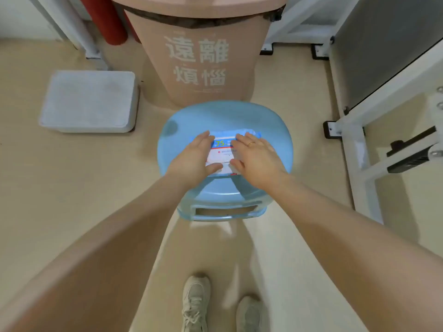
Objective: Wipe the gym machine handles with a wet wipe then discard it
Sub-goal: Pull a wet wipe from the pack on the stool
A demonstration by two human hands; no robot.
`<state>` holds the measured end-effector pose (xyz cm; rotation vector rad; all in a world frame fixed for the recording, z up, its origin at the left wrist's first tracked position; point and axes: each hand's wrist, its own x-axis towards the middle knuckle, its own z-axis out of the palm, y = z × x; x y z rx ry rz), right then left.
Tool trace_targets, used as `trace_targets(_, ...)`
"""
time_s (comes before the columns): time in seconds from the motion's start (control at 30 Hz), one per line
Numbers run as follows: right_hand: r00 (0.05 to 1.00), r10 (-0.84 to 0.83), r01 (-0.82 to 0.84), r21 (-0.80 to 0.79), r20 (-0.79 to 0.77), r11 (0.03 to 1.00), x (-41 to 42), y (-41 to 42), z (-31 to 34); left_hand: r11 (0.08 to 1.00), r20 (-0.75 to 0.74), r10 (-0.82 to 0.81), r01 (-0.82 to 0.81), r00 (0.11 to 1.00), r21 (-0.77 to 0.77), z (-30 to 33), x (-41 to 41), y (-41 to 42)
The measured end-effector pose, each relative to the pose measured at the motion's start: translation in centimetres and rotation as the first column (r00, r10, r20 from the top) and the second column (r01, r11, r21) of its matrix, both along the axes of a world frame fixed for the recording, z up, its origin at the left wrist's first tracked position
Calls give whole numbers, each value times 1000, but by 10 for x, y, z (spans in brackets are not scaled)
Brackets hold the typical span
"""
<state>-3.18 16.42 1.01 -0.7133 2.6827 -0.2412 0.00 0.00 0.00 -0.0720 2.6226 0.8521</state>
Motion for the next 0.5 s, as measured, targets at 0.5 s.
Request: trace_targets(0.5, 845, -530, 494, -272, -75, 826, -45, -23, 1, 986, -40, 127, -122, 991, 110, -23, -10, -3)
